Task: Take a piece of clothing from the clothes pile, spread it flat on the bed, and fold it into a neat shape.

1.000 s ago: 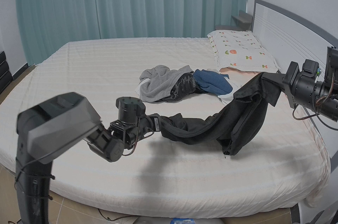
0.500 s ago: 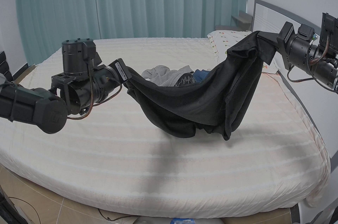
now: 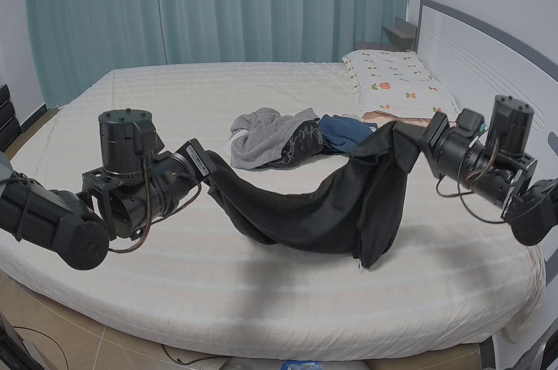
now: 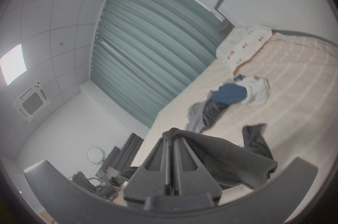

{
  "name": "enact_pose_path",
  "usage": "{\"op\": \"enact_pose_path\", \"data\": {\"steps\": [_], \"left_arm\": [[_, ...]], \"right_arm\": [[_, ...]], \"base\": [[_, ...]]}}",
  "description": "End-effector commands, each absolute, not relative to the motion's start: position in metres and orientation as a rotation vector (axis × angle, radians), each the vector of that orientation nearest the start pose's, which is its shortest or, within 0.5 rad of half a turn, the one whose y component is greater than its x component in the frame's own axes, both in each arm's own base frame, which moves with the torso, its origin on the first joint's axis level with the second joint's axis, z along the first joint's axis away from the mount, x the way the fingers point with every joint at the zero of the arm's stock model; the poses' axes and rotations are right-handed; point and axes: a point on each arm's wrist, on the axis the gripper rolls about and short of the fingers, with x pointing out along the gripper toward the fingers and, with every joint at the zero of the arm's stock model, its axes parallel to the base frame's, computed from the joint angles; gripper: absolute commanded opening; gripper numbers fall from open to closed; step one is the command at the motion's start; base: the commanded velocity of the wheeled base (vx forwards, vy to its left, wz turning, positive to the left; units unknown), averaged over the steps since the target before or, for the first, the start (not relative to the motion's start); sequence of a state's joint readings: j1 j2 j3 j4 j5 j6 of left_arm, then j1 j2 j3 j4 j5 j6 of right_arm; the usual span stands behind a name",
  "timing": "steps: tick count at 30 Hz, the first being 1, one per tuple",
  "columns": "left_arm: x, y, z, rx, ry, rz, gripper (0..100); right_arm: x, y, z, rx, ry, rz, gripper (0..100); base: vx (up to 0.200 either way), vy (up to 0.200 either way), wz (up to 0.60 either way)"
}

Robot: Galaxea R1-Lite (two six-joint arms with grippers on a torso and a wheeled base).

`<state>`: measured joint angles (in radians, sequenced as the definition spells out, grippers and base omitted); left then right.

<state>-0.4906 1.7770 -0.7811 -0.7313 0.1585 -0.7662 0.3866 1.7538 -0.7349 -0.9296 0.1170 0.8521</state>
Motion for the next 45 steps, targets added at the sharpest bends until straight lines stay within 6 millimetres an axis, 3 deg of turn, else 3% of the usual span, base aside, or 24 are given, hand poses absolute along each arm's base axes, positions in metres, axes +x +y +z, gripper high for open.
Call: {"op": "enact_pose_path", "data": {"steps": [1,6,11,16,27,45], "left_arm": [[0.279,-0.153,0.145,-0.658,0.423,-0.215,0],[0.276,-0.156,0.143,-0.664,0.430,-0.220,0],[0.273,-0.159,0.143,-0.678,0.439,-0.227,0],[0.266,-0.163,0.130,-0.646,0.486,-0.237,0],[0.264,-0.165,0.133,-0.672,0.441,-0.278,0],[0.271,-0.153,0.140,-0.693,0.418,-0.267,0]], "right_arm": [[0.298,0.131,0.142,0.802,0.406,0.404,0],[0.301,0.132,0.135,0.796,0.425,0.394,0],[0.296,0.132,0.140,0.798,0.411,0.406,0],[0.294,0.132,0.142,0.798,0.411,0.407,0],[0.291,0.133,0.137,0.792,0.429,0.405,0],[0.294,0.130,0.142,0.767,0.364,0.341,0]], "base": [[0.000,0.000,0.00],[-0.160,0.000,0.00],[-0.200,0.000,0.00],[0.000,0.000,0.00],[0.000,0.000,0.00],[0.000,0.200,0.00]]}}
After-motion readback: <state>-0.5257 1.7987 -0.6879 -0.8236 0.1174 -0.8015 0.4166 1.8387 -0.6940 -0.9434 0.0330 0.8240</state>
